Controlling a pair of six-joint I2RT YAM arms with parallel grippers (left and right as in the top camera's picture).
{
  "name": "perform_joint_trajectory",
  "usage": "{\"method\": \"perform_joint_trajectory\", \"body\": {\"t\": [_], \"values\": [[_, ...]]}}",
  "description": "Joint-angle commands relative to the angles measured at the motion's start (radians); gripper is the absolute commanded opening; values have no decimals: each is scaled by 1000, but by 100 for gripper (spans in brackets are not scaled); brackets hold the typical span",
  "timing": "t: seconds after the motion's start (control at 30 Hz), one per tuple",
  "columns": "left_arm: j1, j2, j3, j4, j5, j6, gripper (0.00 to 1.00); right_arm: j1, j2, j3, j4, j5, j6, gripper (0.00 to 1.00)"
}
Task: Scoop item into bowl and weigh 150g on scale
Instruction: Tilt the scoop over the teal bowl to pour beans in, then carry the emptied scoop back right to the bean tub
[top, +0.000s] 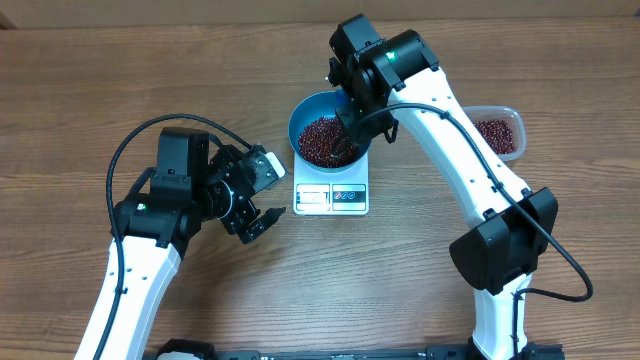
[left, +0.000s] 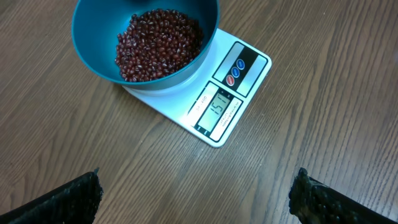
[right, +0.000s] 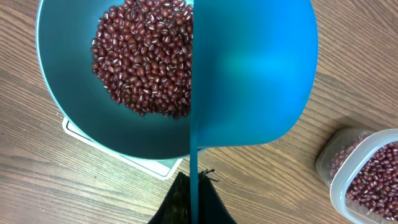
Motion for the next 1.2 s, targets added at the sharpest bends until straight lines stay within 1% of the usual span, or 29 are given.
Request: {"method": "perform_joint_trajectory", "body": {"t": [0.0,0.33,0.5,0.6,0.8,0.9,1.17], "values": [[4,5,-6,0,2,19,100,2,-45,29,5,-7,-3,4],[4,5,-6,0,2,19,100,1,-45,29,-5,-114,5,4],[4,5,-6,0,2,19,99,-4,-45,29,-13,-158,36,4],[4,5,-6,0,2,19,99,-23,-45,29,-14,-208,62,4],[4,5,-6,0,2,19,100,-83,-45,29,-15,-336,64,4],[4,5,-6,0,2,19,99,-104,-45,29,-19,-342,64,4],[4,5,-6,0,2,19,99,-107,-45,29,-18,-347,60,4]]}}
